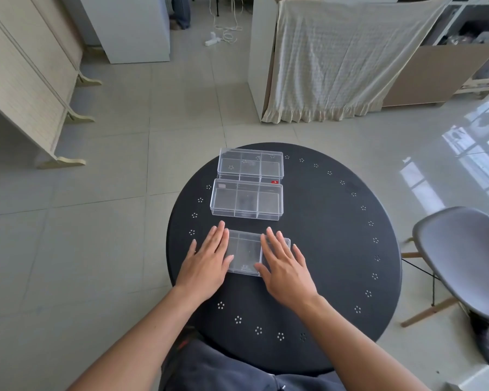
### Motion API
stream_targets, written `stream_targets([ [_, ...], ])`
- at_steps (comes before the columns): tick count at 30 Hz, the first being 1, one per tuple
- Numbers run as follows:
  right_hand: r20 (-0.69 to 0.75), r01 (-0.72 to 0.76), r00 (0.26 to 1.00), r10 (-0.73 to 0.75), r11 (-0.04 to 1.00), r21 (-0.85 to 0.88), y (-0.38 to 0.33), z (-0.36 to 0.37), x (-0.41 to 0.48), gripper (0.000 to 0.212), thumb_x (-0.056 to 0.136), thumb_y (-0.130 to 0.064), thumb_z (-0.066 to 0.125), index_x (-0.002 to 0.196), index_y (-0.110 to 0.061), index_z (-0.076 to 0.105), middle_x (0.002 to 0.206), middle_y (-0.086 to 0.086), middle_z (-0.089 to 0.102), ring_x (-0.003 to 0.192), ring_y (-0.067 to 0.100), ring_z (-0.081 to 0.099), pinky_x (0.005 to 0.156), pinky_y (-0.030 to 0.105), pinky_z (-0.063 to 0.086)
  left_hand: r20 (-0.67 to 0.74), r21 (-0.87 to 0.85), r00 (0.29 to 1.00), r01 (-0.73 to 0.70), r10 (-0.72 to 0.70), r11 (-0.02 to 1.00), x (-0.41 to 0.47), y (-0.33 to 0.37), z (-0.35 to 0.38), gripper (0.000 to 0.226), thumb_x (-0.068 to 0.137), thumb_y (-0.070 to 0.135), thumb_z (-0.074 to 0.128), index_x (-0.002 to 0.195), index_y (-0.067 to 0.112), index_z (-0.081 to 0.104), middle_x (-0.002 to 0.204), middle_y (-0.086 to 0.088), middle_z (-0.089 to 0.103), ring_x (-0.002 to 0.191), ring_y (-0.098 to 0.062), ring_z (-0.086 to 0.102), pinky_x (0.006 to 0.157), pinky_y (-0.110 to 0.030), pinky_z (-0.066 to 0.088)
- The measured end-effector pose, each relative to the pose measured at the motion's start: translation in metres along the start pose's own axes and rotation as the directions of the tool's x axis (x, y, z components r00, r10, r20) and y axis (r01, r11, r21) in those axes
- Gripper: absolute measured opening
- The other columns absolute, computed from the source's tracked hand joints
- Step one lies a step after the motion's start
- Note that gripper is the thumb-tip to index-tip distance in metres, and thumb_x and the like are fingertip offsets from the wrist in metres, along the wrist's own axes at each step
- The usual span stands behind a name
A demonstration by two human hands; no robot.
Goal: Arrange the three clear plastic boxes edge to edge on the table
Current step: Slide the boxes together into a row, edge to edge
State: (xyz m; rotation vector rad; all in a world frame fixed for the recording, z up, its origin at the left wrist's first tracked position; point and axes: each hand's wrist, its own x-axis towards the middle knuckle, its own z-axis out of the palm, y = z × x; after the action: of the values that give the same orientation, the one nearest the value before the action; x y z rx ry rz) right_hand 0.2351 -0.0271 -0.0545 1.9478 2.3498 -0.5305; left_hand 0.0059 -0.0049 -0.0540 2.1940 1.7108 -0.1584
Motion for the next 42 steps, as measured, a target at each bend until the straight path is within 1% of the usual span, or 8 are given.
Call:
stream_targets([
  [9, 0.036, -0.069, 0.997, 0.071, 0.995, -0.070, 0.002, -0.008, 0.038, 0.072, 0.114, -0.059, 0.027, 0.175, -0.035, -0.002, 0.181, 0.008, -0.027, 0.167, 0.035, -0.025, 0.135, 0.057, 0.002, 0.010, 0.007, 0.998, 0.062, -0.062, 0.998, 0.028, -0.003, -0.003, 0.071, 0.116, 0.048, 0.017, 0.172, 0.016, -0.013, 0.178, 0.002, -0.028, 0.167, -0.017, -0.017, 0.135, -0.055, 0.013],
  [27, 0.100, -0.094, 0.990, 0.098, 0.995, -0.037, 0.018, -0.022, 0.089, 0.070, 0.113, -0.061, 0.026, 0.172, -0.044, -0.007, 0.182, -0.001, -0.024, 0.169, 0.035, -0.017, 0.135, 0.061, 0.003, 0.040, -0.046, 0.996, 0.080, -0.078, 0.996, 0.074, -0.005, -0.022, 0.070, 0.116, 0.047, 0.017, 0.171, 0.019, -0.015, 0.177, 0.005, -0.031, 0.166, -0.016, -0.020, 0.136, -0.055, 0.007],
  [31, 0.080, -0.088, 0.993, 0.089, 0.996, -0.009, 0.020, -0.025, 0.092, 0.070, 0.112, -0.062, 0.028, 0.173, -0.045, -0.002, 0.182, -0.001, -0.020, 0.170, 0.034, -0.015, 0.136, 0.058, 0.004, 0.007, -0.070, 0.998, 0.063, -0.063, 0.996, 0.077, -0.005, -0.027, 0.070, 0.116, 0.044, 0.023, 0.173, 0.017, -0.007, 0.180, 0.003, -0.023, 0.168, -0.017, -0.014, 0.135, -0.057, 0.011],
  [34, 0.005, -0.061, 0.998, 0.061, 0.995, 0.075, 0.020, -0.026, 0.089, 0.073, 0.112, -0.060, 0.037, 0.174, -0.040, 0.006, 0.184, 0.003, -0.012, 0.170, 0.033, -0.011, 0.137, 0.052, 0.007, -0.128, -0.187, 0.991, 0.012, -0.037, 0.982, 0.080, -0.009, -0.027, 0.067, 0.115, 0.041, 0.035, 0.173, 0.014, 0.015, 0.184, 0.001, 0.001, 0.169, -0.016, 0.006, 0.134, -0.052, 0.019],
  [36, -0.070, -0.070, 0.994, 0.086, 0.977, 0.203, 0.021, -0.024, 0.087, 0.078, 0.111, -0.057, 0.044, 0.175, -0.032, 0.008, 0.184, 0.005, -0.005, 0.171, 0.032, -0.001, 0.136, 0.050, 0.015, -0.276, -0.402, 0.955, -0.014, -0.107, 0.915, 0.083, -0.014, -0.025, 0.059, 0.113, 0.036, 0.044, 0.169, 0.017, 0.035, 0.179, 0.004, 0.027, 0.164, -0.013, 0.028, 0.131, -0.042, 0.029],
  [38, -0.105, -0.115, 0.980, 0.169, 0.913, 0.390, 0.025, -0.023, 0.089, 0.082, 0.110, -0.055, 0.050, 0.175, -0.026, 0.010, 0.182, 0.005, 0.001, 0.169, 0.031, 0.008, 0.133, 0.052, 0.022, -0.339, -0.628, 0.904, -0.011, -0.261, 0.778, 0.089, -0.021, -0.023, 0.054, 0.111, 0.034, 0.051, 0.163, 0.021, 0.045, 0.170, 0.007, 0.043, 0.154, -0.009, 0.043, 0.127, -0.035, 0.037],
  [40, -0.088, -0.154, 0.966, 0.243, 0.813, 0.561, 0.031, -0.023, 0.097, 0.084, 0.109, -0.054, 0.054, 0.175, -0.025, 0.010, 0.182, 0.001, 0.002, 0.169, 0.025, 0.006, 0.135, 0.050, 0.021, -0.248, -0.805, 0.888, 0.033, -0.386, 0.592, 0.101, -0.030, -0.022, 0.056, 0.109, 0.040, 0.054, 0.163, 0.027, 0.045, 0.167, 0.010, 0.046, 0.150, -0.005, 0.046, 0.123, -0.030, 0.038],
  [42, -0.059, -0.183, 0.955, 0.290, 0.737, 0.651, 0.038, -0.025, 0.110, 0.087, 0.109, -0.054, 0.054, 0.176, -0.023, 0.009, 0.182, -0.005, 0.002, 0.170, 0.021, 0.006, 0.136, 0.047, 0.020, -0.117, -0.909, 0.896, 0.077, -0.428, 0.409, 0.116, -0.038, -0.023, 0.062, 0.108, 0.047, 0.055, 0.166, 0.029, 0.040, 0.170, 0.012, 0.043, 0.153, -0.003, 0.043, 0.120, -0.021, 0.036],
])
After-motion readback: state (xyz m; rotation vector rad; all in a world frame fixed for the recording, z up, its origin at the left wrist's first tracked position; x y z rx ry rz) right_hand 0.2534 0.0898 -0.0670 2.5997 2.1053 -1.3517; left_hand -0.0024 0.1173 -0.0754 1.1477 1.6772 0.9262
